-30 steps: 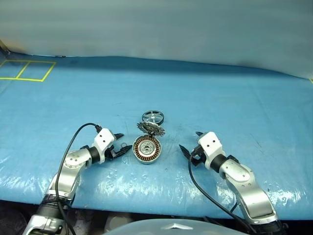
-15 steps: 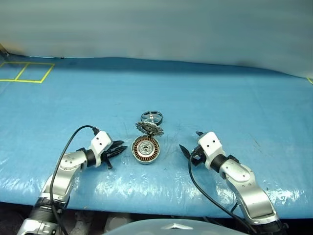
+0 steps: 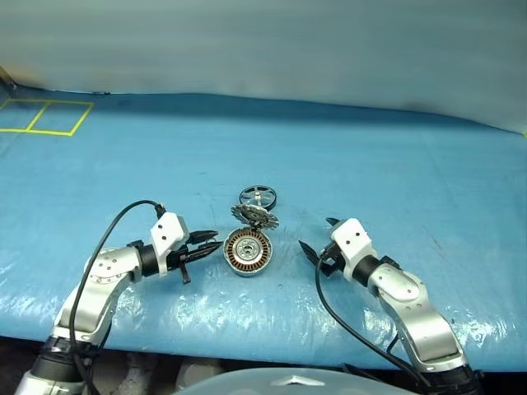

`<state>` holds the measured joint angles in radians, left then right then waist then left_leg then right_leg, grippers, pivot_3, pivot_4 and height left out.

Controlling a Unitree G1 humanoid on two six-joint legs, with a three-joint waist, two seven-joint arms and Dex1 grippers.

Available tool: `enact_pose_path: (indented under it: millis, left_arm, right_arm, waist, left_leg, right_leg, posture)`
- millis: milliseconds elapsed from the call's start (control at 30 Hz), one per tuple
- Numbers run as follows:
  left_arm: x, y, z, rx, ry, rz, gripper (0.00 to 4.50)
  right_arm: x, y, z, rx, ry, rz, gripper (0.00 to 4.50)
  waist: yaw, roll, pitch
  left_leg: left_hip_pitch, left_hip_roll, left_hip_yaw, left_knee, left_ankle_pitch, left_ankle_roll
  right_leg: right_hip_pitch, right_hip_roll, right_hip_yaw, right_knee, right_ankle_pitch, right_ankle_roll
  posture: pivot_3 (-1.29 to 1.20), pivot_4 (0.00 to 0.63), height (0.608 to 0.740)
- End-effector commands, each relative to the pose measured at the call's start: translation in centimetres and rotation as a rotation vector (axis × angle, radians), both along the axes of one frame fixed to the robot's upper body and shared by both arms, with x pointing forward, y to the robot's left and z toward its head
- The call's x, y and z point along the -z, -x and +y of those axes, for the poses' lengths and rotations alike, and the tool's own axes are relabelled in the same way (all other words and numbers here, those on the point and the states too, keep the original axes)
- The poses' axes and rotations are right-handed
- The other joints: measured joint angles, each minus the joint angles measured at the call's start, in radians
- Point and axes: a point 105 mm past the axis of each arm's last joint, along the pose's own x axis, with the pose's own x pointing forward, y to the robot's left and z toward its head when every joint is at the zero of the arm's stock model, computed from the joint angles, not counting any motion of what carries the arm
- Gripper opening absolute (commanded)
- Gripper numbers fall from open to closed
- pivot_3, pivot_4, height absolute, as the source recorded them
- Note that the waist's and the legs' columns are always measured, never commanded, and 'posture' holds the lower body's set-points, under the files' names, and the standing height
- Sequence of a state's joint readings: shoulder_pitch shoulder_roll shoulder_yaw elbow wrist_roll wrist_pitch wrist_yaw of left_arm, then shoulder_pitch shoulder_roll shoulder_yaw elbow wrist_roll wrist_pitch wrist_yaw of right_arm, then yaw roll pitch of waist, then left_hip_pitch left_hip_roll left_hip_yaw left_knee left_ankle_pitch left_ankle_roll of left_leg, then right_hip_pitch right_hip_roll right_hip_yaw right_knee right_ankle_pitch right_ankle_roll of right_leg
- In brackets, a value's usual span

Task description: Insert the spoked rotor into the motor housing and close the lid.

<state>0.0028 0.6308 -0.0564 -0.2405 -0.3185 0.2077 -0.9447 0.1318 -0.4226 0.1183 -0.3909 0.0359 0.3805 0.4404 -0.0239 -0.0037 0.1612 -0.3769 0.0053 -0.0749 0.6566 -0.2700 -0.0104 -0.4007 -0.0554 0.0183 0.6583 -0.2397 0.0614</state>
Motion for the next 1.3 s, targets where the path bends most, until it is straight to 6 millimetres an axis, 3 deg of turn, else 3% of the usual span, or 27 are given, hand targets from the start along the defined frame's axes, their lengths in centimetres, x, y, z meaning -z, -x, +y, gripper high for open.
enact_pose_path:
  millis: [33, 133, 300, 533, 867, 1300]
  left_arm:
    - [-1.1, 0.5, -2.0, 0.107, 0.009, -0.045, 0.67]
    - [-0.7, 0.8, -3.6, 0.19, -0.012, -0.048, 0.67]
    - [0.1, 0.1, -5.1, 0.259, -0.026, -0.044, 0.67]
    - [0.5, -0.4, -5.9, 0.322, -0.03, -0.057, 0.67]
    - [1.9, -0.8, -6.3, 0.336, -0.106, -0.133, 0.67]
    - [2.0, -1.6, -6.1, 0.279, -0.108, -0.179, 0.67]
  right_arm:
    - [-1.1, 0.1, 0.2, -0.023, -0.024, -0.02, 4.5]
    - [-1.0, 1.9, 1.0, -0.126, -0.045, 0.05, 4.5]
    - [-2.3, 3.6, 0.6, -0.166, -0.084, 0.089, 4.5]
    - [-4.1, 6.8, 3.2, -0.324, -0.179, 0.14, 4.5]
    - [-4.2, 7.4, 4.6, -0.352, -0.178, 0.134, 4.5]
    - [-3.5, 7.2, 4.1, -0.328, -0.122, 0.142, 4.5]
  waist:
    - [0.0, 0.0, 0.0]
    - [0.001, 0.0, 0.0]
    - [0.004, -0.001, 0.001]
    - [0.0, -0.001, 0.001]
    - [0.005, -0.002, 0.001]
    - [0.008, -0.002, 0.002]
  left_leg:
    - [0.0, 0.0, 0.0, 0.0, 0.0, 0.0]
    - [0.0, 0.0, 0.0, 0.0, 0.0, 0.0]
    - [0.0, 0.0, 0.0, 0.0, 0.0, 0.0]
    - [0.0, 0.001, -0.001, 0.001, 0.0, 0.0]
    - [0.0, 0.001, -0.001, 0.002, 0.0, 0.0]
    - [-0.001, 0.001, -0.001, 0.003, 0.0, 0.0]
  right_leg:
    - [0.0, 0.0, 0.0, 0.0, 0.0, 0.0]
    - [0.0, 0.0, 0.0, 0.0, 0.0, 0.0]
    - [0.0, 0.0, 0.0, 0.0, 0.0, 0.0]
    - [0.001, 0.002, -0.001, 0.0, 0.0, 0.001]
    - [0.001, 0.002, -0.001, -0.001, 0.0, 0.001]
    - [0.001, 0.001, -0.001, 0.0, 0.0, 0.002]
  posture:
    - [0.0, 0.15, 0.74]
    - [0.0, 0.15, 0.74]
    - [0.0, 0.15, 0.74]
    - [0.0, 0.15, 0.74]
    - [0.0, 0.15, 0.74]
    - [0.0, 0.15, 0.74]
